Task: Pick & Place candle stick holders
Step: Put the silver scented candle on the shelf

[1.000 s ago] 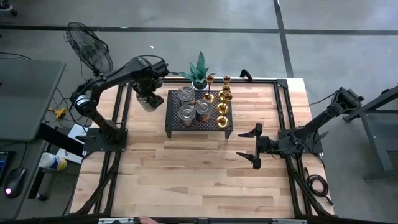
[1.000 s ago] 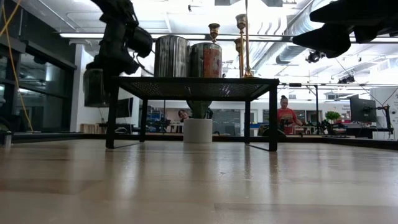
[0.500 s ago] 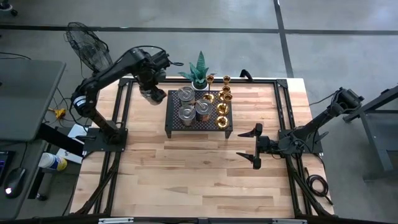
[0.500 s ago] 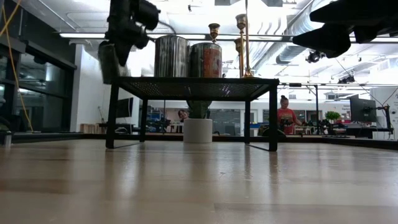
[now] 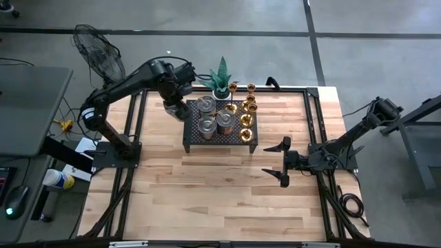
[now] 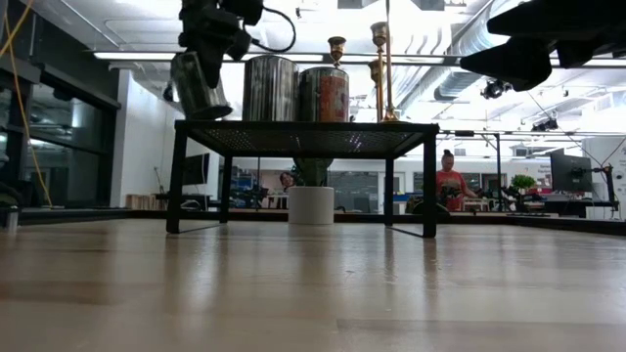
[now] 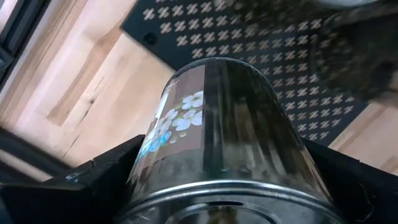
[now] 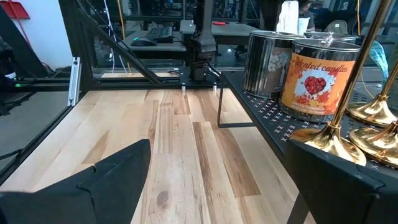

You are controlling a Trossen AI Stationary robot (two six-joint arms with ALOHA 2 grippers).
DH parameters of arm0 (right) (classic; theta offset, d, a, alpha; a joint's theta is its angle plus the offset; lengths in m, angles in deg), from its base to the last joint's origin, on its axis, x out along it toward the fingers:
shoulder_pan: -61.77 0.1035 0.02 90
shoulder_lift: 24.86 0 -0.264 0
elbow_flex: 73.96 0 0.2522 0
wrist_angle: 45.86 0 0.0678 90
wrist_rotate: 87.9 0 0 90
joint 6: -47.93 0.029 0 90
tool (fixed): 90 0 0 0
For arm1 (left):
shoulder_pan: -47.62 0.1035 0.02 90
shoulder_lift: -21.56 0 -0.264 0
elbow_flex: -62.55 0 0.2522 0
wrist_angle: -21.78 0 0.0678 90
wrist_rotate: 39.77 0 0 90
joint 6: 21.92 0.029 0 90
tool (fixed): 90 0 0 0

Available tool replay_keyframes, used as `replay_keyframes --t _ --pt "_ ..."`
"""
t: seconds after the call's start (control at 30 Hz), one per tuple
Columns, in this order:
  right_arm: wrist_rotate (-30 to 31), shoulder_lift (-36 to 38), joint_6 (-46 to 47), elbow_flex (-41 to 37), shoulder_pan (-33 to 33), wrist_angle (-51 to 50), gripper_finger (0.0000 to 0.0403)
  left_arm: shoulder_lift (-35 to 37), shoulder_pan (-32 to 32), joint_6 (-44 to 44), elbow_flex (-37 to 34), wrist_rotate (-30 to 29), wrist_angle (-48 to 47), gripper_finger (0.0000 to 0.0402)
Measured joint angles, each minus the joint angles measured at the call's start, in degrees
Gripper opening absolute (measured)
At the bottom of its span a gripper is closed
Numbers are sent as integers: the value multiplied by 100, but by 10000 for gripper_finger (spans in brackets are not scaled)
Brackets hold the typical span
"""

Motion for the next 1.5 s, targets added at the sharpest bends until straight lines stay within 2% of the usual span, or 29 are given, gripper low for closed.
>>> replay_keyframes --t 0.63,1.5 --pt "0 0 0 0 -1 -1 362 -247 -684 -763 7 101 415 360" --pt "0 0 1 0 0 1 362 -572 -807 -870 0 -101 615 360"
